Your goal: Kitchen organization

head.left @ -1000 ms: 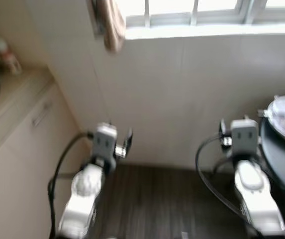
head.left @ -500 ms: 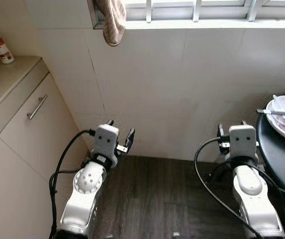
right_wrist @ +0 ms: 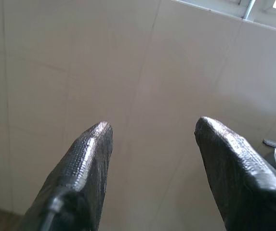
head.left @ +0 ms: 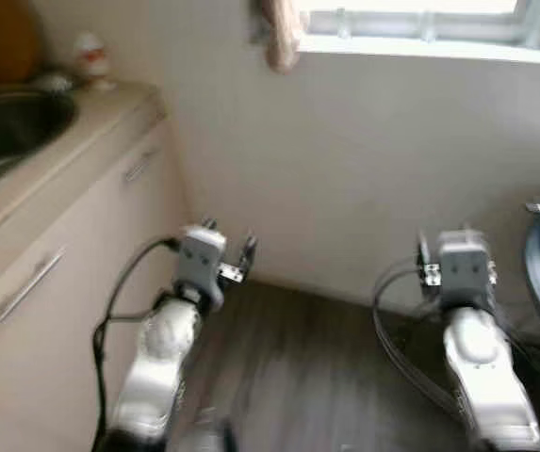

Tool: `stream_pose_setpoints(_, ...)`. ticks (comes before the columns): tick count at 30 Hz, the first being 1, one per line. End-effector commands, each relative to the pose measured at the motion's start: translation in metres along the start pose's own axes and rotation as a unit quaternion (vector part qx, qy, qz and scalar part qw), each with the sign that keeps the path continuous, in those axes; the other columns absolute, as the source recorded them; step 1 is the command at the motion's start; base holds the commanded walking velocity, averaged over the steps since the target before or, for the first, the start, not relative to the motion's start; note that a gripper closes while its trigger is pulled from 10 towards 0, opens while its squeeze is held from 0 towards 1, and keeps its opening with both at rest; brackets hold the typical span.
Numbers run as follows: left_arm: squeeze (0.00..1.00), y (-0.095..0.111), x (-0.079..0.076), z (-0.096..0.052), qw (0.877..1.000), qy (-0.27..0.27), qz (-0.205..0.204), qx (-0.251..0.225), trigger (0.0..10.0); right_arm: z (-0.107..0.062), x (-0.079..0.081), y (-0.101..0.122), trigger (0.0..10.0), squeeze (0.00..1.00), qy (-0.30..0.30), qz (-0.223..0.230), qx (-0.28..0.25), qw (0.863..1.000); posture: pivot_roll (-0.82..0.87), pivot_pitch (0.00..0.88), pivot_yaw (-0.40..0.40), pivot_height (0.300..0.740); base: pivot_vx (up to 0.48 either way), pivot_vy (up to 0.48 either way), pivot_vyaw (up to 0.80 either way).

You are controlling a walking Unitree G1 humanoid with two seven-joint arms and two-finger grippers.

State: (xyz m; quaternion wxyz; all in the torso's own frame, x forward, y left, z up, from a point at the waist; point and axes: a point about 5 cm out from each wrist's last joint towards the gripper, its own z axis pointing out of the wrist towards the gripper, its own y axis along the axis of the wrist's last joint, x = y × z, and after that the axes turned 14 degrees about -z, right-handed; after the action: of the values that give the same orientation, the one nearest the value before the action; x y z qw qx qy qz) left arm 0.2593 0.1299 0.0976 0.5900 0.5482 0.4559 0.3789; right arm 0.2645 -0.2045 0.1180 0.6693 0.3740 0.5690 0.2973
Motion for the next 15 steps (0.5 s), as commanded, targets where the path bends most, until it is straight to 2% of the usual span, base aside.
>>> stream_pose_setpoints(1,0.00,0.0106,0.0001,0.0071,1.000,-0.005,0.010,-0.016,10.0,0.0002,0.0003,0.0005,10.0,0.00,-0.002,-0.002,-0.001,1.000,-0.13,0.017,0.028,0.740,0.000,0.000,0.00)
stream_pose_setpoints(7,0.00,0.0111,-0.0001,0.0076,1.000,-0.006,0.011,-0.015,10.0,0.0003,-0.0002,0.0010,10.0,0.00,-0.003,-0.002,-0.001,1.000,-0.13,0.026,0.030,0.740,0.000,0.000,0.00)
stream_pose_setpoints(15,0.00,0.0111,-0.0001,0.0078,1.000,-0.008,0.011,-0.014,10.0,0.0014,-0.0031,0.0023,10.0,0.00,-0.009,-0.004,-0.004,1.000,-0.13,0.032,0.030,0.740,0.000,-0.480,0.00)
